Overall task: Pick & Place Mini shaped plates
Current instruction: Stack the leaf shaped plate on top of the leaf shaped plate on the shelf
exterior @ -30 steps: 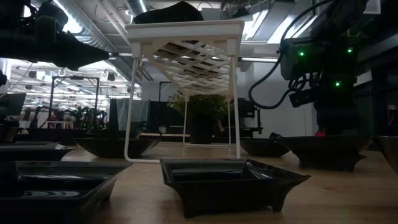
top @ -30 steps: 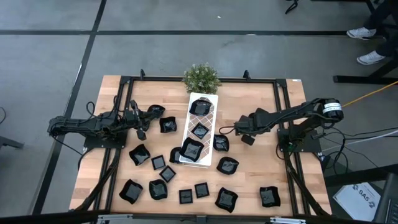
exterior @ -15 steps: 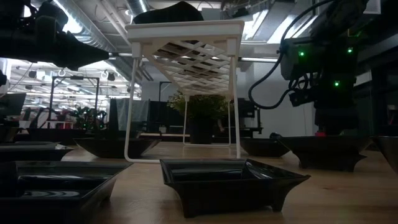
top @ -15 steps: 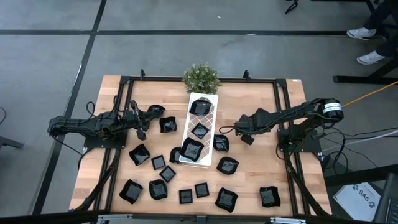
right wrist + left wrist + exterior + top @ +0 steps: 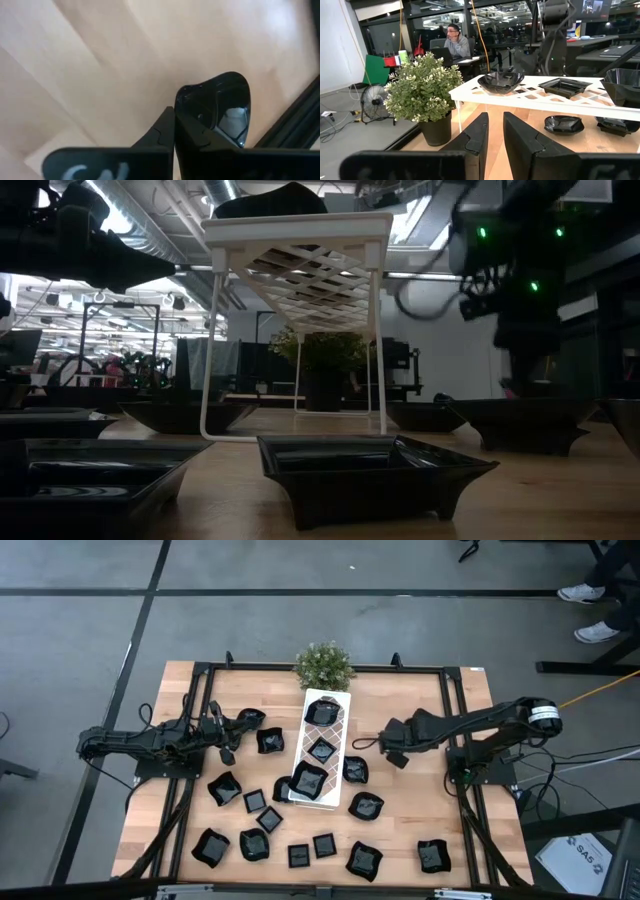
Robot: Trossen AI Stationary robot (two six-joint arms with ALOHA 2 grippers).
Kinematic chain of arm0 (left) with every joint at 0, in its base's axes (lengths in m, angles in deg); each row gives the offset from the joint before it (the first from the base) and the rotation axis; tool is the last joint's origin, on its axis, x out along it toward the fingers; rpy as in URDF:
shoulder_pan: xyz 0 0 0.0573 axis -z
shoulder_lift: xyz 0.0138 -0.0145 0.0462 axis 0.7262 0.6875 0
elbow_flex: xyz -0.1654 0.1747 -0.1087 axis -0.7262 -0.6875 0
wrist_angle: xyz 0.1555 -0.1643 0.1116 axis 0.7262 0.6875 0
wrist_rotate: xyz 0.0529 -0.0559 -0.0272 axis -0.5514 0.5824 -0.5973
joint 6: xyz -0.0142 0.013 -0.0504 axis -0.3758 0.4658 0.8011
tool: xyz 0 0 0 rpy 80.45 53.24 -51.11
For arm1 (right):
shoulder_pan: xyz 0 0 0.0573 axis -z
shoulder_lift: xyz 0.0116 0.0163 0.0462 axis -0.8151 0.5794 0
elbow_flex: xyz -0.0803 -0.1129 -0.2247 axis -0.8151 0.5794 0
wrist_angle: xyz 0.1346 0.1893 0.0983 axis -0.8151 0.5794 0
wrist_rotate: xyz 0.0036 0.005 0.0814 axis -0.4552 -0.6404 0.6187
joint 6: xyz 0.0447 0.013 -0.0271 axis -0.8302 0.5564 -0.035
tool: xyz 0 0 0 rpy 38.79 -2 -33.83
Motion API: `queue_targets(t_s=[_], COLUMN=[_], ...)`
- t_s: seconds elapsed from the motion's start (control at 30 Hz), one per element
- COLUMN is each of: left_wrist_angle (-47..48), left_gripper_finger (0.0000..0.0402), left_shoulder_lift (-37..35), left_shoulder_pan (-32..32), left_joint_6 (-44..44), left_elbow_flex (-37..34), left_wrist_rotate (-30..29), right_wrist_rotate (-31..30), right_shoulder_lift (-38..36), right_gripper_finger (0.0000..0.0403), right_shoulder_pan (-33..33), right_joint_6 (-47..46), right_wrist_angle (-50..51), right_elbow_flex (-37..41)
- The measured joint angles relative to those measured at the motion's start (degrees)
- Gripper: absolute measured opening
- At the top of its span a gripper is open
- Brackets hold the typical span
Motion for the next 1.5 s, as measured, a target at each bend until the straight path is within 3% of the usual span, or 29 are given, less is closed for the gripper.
queue_targets(t_s=[0.47, 0.7, 0.97, 1.23, 1.4, 1.5], left_wrist_angle=[0.0, 0.0, 0.0, 0.0, 0.0, 0.0], left_gripper_finger=[0.0054, 0.0052, 0.0053, 0.0054, 0.0052, 0.0052], left_shoulder_lift=[0.0, 0.0, 0.0, 0.0, 0.0, 0.0], left_shoulder_pan=[0.0, 0.0, 0.0, 0.0, 0.0, 0.0], left_joint_6=[0.0, 0.0, 0.0, 0.0, 0.0, 0.0], left_elbow_flex=[0.0, 0.0, 0.0, 0.0, 0.0, 0.0], left_wrist_rotate=[0.0, 0.0, 0.0, 0.0, 0.0, 0.0], right_wrist_rotate=[-10.9, -10.9, -4.1, 7.6, 9.5, 9.6], right_shoulder_lift=[-1.8, -1.8, -1.8, -1.8, -1.8, -1.5], right_gripper_finger=[0.0002, 0.0002, 0.0002, 0.0002, 0.0002, 0.0002], right_shoulder_pan=[0.0, -0.1, -0.1, -0.1, -0.1, 0.0], right_joint_6=[17.6, 31.2, 47.7, 59.9, 58.9, 53.2], right_wrist_angle=[-2.3, -13.2, -27.1, -35.3, -37.9, -40.1], right_elbow_flex=[-17.6, -20.3, -20.3, -20.3, -20.3, -20.3])
